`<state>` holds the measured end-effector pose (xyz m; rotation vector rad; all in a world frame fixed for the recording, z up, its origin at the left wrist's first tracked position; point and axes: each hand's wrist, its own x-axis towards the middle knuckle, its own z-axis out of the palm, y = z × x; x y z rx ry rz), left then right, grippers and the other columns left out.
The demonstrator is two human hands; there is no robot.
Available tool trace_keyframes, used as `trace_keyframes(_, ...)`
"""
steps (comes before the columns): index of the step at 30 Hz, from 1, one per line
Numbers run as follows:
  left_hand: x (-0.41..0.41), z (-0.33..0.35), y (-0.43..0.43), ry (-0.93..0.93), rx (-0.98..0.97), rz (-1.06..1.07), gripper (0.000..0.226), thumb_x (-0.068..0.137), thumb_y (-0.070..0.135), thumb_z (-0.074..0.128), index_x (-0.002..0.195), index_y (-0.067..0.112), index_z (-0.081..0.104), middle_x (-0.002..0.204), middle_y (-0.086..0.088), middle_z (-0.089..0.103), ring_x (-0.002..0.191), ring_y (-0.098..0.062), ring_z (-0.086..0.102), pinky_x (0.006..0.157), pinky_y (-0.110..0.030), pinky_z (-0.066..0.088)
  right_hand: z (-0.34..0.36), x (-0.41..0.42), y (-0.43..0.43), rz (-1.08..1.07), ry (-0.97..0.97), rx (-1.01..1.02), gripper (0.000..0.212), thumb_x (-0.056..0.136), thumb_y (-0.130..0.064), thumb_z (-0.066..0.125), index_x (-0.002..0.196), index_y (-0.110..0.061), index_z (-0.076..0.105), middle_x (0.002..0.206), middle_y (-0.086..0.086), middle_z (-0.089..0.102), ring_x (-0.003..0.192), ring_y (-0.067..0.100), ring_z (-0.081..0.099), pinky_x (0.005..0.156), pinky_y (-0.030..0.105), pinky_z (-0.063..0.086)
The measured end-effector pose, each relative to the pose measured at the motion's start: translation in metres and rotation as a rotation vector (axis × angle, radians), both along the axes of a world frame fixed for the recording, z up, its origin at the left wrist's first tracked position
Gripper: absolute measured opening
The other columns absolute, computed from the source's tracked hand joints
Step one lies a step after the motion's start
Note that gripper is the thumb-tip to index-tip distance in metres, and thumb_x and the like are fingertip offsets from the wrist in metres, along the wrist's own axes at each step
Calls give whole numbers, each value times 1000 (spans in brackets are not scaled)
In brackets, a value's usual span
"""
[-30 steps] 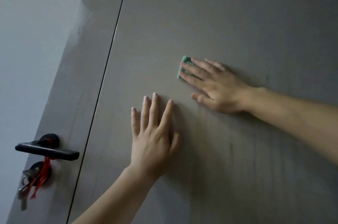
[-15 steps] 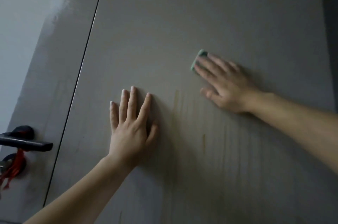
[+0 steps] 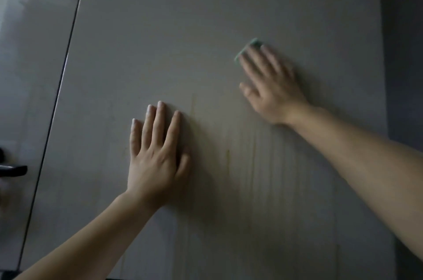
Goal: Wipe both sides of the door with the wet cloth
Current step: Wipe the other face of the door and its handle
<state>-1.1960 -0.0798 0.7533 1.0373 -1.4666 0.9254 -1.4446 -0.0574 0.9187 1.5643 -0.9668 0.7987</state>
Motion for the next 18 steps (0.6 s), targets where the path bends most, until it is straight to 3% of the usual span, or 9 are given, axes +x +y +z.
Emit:
trace_keyframes(2, -2, -1, 1, 11, -3, -2, 77, 92, 45, 36, 161, 14, 27, 170, -17, 11, 159, -31, 0, 127, -54, -2, 10, 1, 3, 24, -203, 39, 80, 91, -62, 14, 162, -25, 19, 171, -3, 8, 157, 25, 7, 123, 45, 11)
trace_keyframes(3, -2, -1, 1, 4, -6, -3, 76, 92, 45, 35, 162, 15, 27, 170, -17, 11, 159, -31, 0, 127, -54, -2, -1, 7, 3, 29, -203, 20, 79, 92, -61, 17, 162, -24, 21, 171, -1, 9, 157, 27, 8, 123, 47, 11)
trace_keyframes(5, -1, -2, -1, -24, -26, -2, 75, 94, 46, 35, 162, 16, 27, 171, -16, 12, 159, -32, 2, 127, -55, 0, -47, 15, -1, 26, 18, -20, 76, 95, -59, 25, 160, -19, 28, 169, 4, 18, 156, 31, 15, 123, 52, 17)
trace_keyframes(8, 2, -2, -4, -43, -48, 4, 73, 95, 47, 34, 161, 16, 28, 170, -14, 14, 159, -32, 5, 127, -56, 5, -96, -5, -2, -26, 341, 1, 71, 98, -55, 33, 160, -19, 31, 168, 4, 23, 155, 31, 20, 125, 50, 17)
trace_keyframes(10, 1, -1, -3, -40, -34, 0, 73, 95, 47, 33, 162, 17, 27, 171, -13, 13, 159, -30, 4, 127, -55, 3, -74, -32, -2, -33, 239, -34, 71, 98, -54, 32, 159, -19, 31, 168, 5, 25, 154, 32, 23, 122, 51, 22)
trace_keyframes(13, 1, -2, 0, -41, -24, -1, 73, 95, 46, 34, 162, 17, 26, 171, -14, 13, 159, -30, 3, 127, -56, 2, -32, -69, 4, -27, -300, -8, 79, 93, -61, 18, 162, -22, 22, 171, 0, 12, 156, 27, 11, 122, 51, 17)
trace_keyframes(14, 1, -2, 1, -40, -19, -2, 74, 95, 45, 34, 162, 16, 26, 171, -14, 13, 159, -31, 2, 127, -56, 2, -33, -70, 5, -26, -401, 1, 80, 92, -62, 16, 162, -23, 19, 171, 0, 8, 157, 27, 8, 122, 50, 14)
trace_keyframes(16, -2, -1, 3, -32, -8, -14, 73, 95, 44, 34, 161, 14, 27, 170, -16, 12, 159, -31, 0, 127, -56, -1, -64, -58, 4, -38, -328, -57, 78, 95, -59, 24, 162, -19, 22, 171, 4, 11, 156, 30, 11, 121, 52, 16)
trace_keyframes(18, -13, 0, 8, -76, -17, -37, 72, 96, 42, 35, 160, 13, 29, 170, -17, 10, 159, -32, -1, 127, -56, -3, -109, -49, 4, -45, -80, -72, 75, 97, -54, 34, 160, -15, 28, 169, 6, 19, 155, 33, 16, 121, 52, 19)
